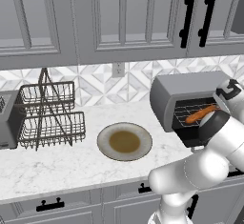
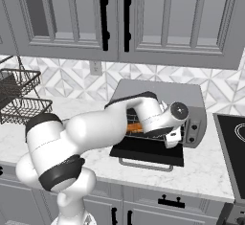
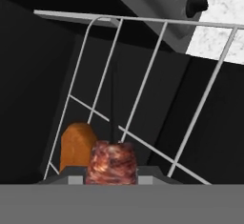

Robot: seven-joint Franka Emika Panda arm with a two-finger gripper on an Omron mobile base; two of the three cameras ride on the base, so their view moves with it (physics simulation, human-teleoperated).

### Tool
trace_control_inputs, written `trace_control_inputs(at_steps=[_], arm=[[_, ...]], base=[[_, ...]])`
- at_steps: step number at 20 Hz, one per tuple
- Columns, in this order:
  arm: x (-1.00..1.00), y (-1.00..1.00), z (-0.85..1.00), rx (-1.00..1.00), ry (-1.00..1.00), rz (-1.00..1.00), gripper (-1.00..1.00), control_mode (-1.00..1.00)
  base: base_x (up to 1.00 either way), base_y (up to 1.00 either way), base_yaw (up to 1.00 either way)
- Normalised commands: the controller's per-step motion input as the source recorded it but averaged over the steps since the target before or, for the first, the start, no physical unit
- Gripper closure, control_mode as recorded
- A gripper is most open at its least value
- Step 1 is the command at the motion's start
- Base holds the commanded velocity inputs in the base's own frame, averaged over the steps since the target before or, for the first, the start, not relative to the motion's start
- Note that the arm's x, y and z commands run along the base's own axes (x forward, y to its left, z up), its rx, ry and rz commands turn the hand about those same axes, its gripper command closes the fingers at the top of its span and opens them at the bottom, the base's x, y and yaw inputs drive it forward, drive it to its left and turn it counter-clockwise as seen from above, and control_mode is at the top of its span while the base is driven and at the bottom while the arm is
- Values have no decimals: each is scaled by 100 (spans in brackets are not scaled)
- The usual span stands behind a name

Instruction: Pick up the kebab skewer and baguette bread, and place them inside the toaster oven. Close the toaster oven door and start by setting the timer.

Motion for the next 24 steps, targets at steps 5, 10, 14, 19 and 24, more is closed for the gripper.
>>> trace_control_inputs(at_steps=[5, 10, 14, 19, 24], arm=[[-5, 0, -4, 0, 0, 0, -100, -100], [-9, 0, 0, 0, 0, -1, -100, -100], [-13, -1, 2, 0, 0, 0, -100, -100], [-50, -21, 42, 0, 0, 0, -100, -100], [-65, 0, 17, 0, 11, -3, -100, -100]], base=[[0, 0, 0], [0, 0, 0], [0, 0, 0], [0, 0, 0], [0, 0, 0]])
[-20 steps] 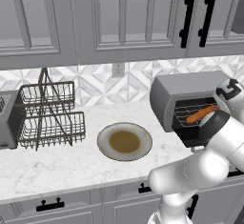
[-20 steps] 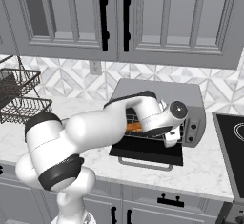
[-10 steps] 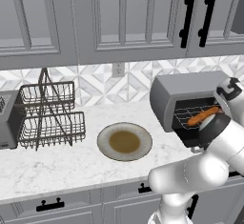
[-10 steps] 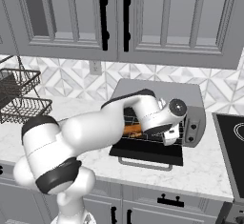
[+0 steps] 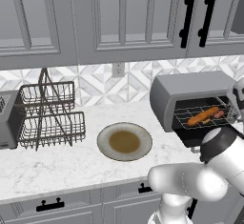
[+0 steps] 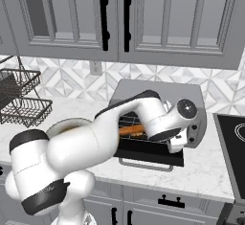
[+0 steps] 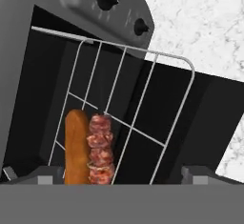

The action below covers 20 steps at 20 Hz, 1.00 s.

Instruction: Pick up the kebab skewer and baguette bread, and place them inside the toaster oven. Close the toaster oven door and start by setting the timer.

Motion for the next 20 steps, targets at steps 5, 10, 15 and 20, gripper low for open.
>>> trace_control_inputs(at_steps=[5, 10, 15, 20], arm=[[-19, 12, 0, 0, 48, -5, -100, -100], [-21, -6, -9, 0, 46, 0, -100, -100], [-41, -13, -46, 3, 18, 0, -100, -100], [-9, 1, -56, 0, 6, 0, -100, -100]], base=[[0, 0, 0], [0, 0, 0], [0, 0, 0], [0, 0, 0]])
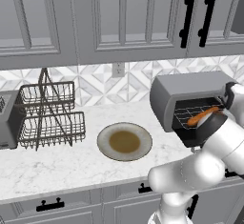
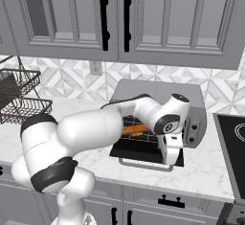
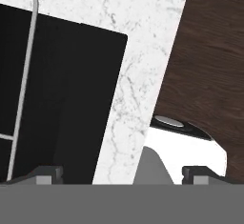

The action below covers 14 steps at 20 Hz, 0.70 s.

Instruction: Pick up the kebab skewer and baguette bread, and place them inside the toaster oven. Close the toaster oven door and start by setting the timer.

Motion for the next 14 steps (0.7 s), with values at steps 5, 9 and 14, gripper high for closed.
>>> trace_control_inputs(at_steps=[5, 9, 14], arm=[[-26, 0, -41, 0, 0, 0, -100, -100], [-20, 9, -36, 0, 0, 0, -100, -100], [-5, 31, -16, 0, 0, 0, -100, -100]], base=[[0, 0, 0], [0, 0, 0], [0, 0, 0]])
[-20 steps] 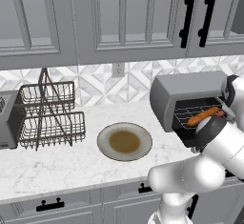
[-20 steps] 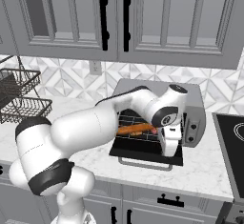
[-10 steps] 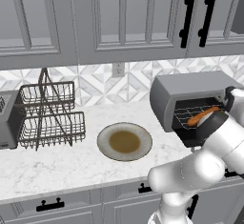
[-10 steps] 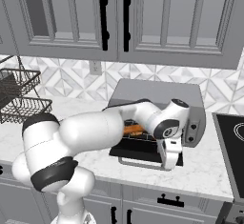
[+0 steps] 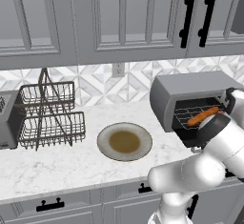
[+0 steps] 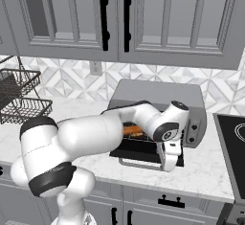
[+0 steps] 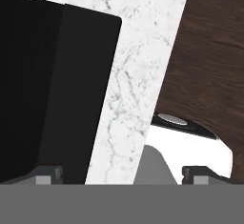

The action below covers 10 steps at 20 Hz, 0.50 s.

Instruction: Pick up the kebab skewer and baguette bread, and place them inside the toaster oven. Close the toaster oven door and start by setting the timer.

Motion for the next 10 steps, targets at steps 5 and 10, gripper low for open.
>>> trace_control_inputs(at_steps=[5, 10], arm=[[-50, 24, -1, 0, 0, 0, -100, -100], [-30, 36, -4, 0, 1, 0, -100, -100]], base=[[0, 0, 0], [0, 0, 0]])
